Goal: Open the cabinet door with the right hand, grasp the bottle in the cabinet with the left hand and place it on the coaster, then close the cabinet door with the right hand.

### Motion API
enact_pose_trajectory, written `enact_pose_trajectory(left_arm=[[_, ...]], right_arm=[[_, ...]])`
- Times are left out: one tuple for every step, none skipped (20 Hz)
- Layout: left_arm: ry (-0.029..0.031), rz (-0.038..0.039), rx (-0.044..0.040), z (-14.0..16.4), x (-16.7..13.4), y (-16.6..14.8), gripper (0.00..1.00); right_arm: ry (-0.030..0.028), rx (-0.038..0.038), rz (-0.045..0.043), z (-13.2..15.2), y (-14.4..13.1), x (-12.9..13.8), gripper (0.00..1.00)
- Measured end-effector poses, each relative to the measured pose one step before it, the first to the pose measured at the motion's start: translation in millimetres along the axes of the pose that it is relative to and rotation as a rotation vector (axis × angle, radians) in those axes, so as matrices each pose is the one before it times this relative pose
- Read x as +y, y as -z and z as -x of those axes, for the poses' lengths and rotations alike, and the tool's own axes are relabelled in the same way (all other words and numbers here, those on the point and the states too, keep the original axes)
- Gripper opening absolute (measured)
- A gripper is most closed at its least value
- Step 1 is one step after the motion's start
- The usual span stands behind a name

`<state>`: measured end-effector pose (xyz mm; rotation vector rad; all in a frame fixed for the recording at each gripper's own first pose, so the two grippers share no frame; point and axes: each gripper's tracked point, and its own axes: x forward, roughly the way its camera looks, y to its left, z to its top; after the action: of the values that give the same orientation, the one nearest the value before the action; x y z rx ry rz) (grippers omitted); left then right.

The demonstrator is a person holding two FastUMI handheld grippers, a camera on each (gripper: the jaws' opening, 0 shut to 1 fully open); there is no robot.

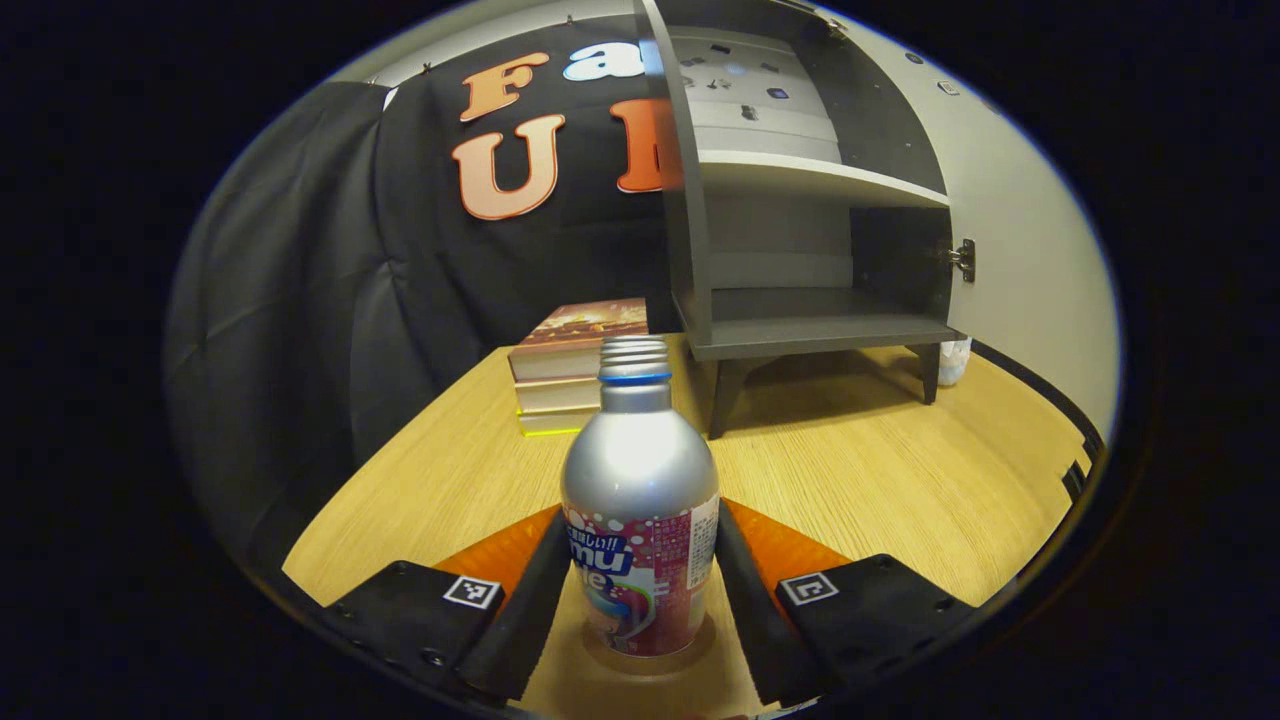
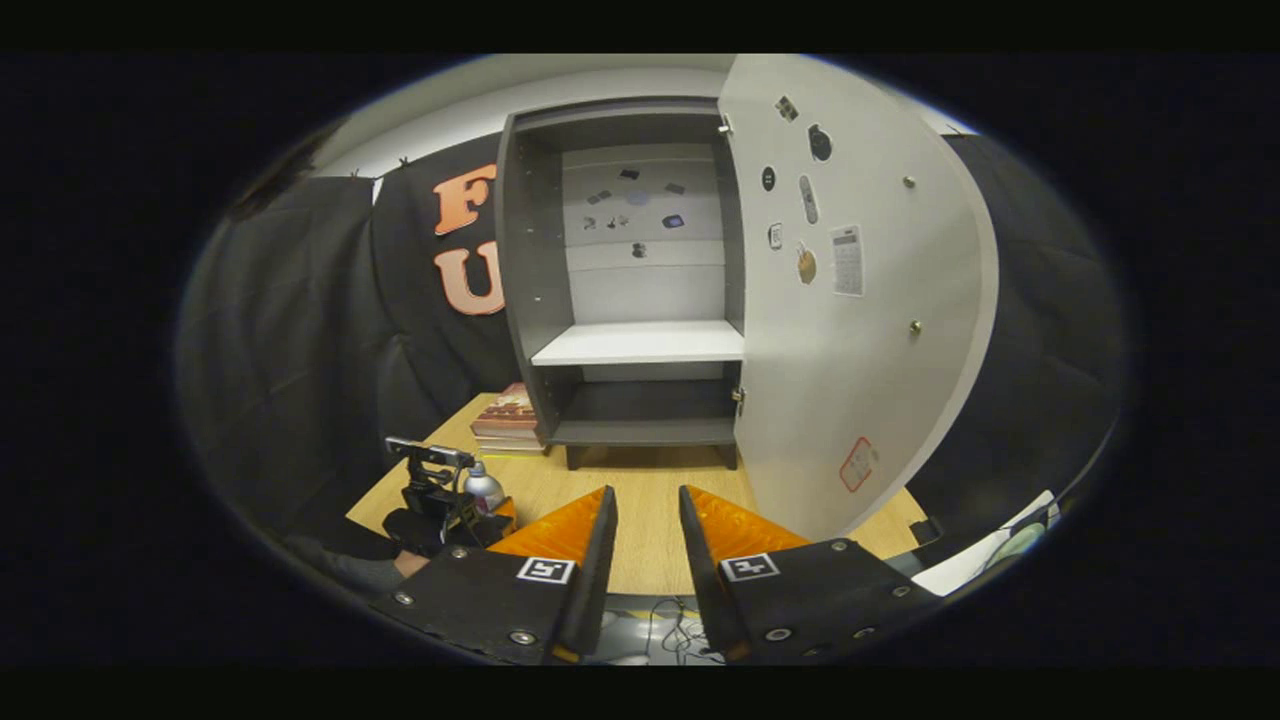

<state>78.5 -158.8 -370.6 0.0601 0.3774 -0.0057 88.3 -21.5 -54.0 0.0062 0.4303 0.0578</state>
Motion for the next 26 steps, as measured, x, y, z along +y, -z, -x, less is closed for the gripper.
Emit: enact_pose_trajectory(left_arm=[[0.00848, -0.00447, -0.00046, -0.16, -2.70, 2.20, 0.86], [-0.00373, -0.00483, 0.01085, 1.62, 0.10, 4.21, 0.86], [-0.00184, -0.00403, -0.01059, 2.28, 0.57, -2.02, 0.87], [0.00213, -0.00242, 0.00495, 1.86, -0.83, 2.17, 0.87], [0.00135, -0.00430, -0.00327, 2.68, 0.31, 0.53, 0.86], [0.00320, -0.00309, -0.00074, 2.33, 0.24, 0.24, 0.87], [0.00215, -0.00371, 0.00475, 1.44, 5.38, 1.05, 0.87], [-0.00158, 0.00424, 0.00333, 2.28, 0.87, 0.71, 0.87], [-0.00105, 0.00766, 0.00567, 3.33, 0.26, 2.62, 0.87], [-0.00005, 0.00127, 0.00237, 1.89, 0.23, 0.82, 0.87], [0.00085, -0.00141, 0.00405, 1.91, 0.43, 1.02, 0.87], [-0.00281, -0.00233, 0.00207, 1.67, 0.79, 0.64, 0.87], [-0.00238, 0.00009, 0.00361, 1.71, 1.39, 1.86, 0.87], [-0.00512, -0.00024, 0.00203, 1.70, 1.89, 0.23, 0.87], [0.00349, 0.00240, 0.00054, 0.40, -0.01, 0.89, 0.88], [0.00473, 0.00128, -0.00079, 0.72, -0.53, -0.91, 0.88], [0.00632, 0.00573, -0.00003, 0.77, -0.76, 0.21, 0.88], [0.00132, 0.00532, 0.00013, 0.83, 0.39, -0.93, 0.88], [-0.00582, 0.00221, -0.00431, 1.83, 2.41, -2.33, 0.89], [-0.01001, -0.00207, -0.00709, 1.21, 2.28, -3.72, 0.89], [-0.00035, 0.00143, -0.00788, 0.57, 0.34, -3.33, 0.92], [0.00290, 0.00268, -0.00720, 1.31, 0.00, -4.58, 0.92], [0.00826, 0.00294, -0.00571, 1.05, -1.83, -3.47, 0.93], [-0.00773, -0.00306, -0.00808, 2.35, 1.90, -5.51, 0.94], [-0.00242, -0.00510, -0.01258, 0.83, 1.99, -6.26, 0.93], [-0.00333, -0.00559, -0.01476, 2.62, 0.35, -8.24, 0.94]], right_arm=[[-0.00733, 0.00764, -0.00076, 1.47, 1.05, 1.80, 0.39], [-0.00605, 0.00560, -0.00435, 1.45, 0.88, 1.07, 0.39], [-0.00520, 0.00480, -0.00469, -0.65, 0.60, 2.11, 0.39], [-0.00387, 0.00086, -0.00197, 0.43, 0.54, 1.14, 0.39], [-0.00398, 0.00145, 0.00006, -0.39, 0.55, 0.71, 0.39], [-0.00113, 0.00242, 0.00082, 0.87, 0.80, -0.10, 0.39], [-0.00042, 0.00124, 0.00036, 0.37, 0.16, -0.18, 0.39], [-0.00157, 0.00081, -0.00237, -0.07, 0.64, 0.04, 0.39], [-0.00073, 0.00253, -0.00495, 0.58, 0.99, 0.86, 0.39], [-0.00081, 0.00280, -0.00476, 0.54, 0.63, 0.56, 0.39], [0.00015, 0.00176, -0.00196, 1.05, 0.77, 0.39, 0.39], [0.00030, 0.00202, -0.00166, 0.64, 0.31, -0.15, 0.39], [-0.00119, 0.00190, -0.00248, 0.94, 1.43, 0.36, 0.39], [-0.00202, 0.00019, -0.00300, 0.76, 0.22, 0.81, 0.39], [-0.00067, 0.00047, -0.00052, -0.28, 0.84, 0.42, 0.39], [-0.00044, 0.00232, 0.00032, 0.28, 0.80, 0.18, 0.39], [-0.00155, 0.00254, -0.00009, 0.97, 0.77, 0.23, 0.39], [-0.00305, -0.00067, 0.00104, 1.33, 0.08, 1.05, 0.39], [-0.00119, -0.00040, 0.00227, -0.36, 0.12, -0.18, 0.39], [-0.00347, -0.00194, 0.00184, 0.38, -0.71, 0.64, 0.39], [-0.00357, -0.00331, 0.00166, 0.29, 0.12, 0.59, 0.39], [-0.00400, -0.00369, 0.00121, 0.19, -0.98, 0.22, 0.39], [-0.00165, -0.00144, -0.00009, -0.04, -0.13, 0.30, 0.39], [-0.00007, -0.00605, -0.00130, 1.28, -0.92, -0.41, 0.39], [-0.00221, -0.00839, -0.00320, -0.48, -1.71, 0.90, 0.39], [-0.00084, -0.01164, -0.00370, 0.25, -2.35, 0.20, 0.39]])
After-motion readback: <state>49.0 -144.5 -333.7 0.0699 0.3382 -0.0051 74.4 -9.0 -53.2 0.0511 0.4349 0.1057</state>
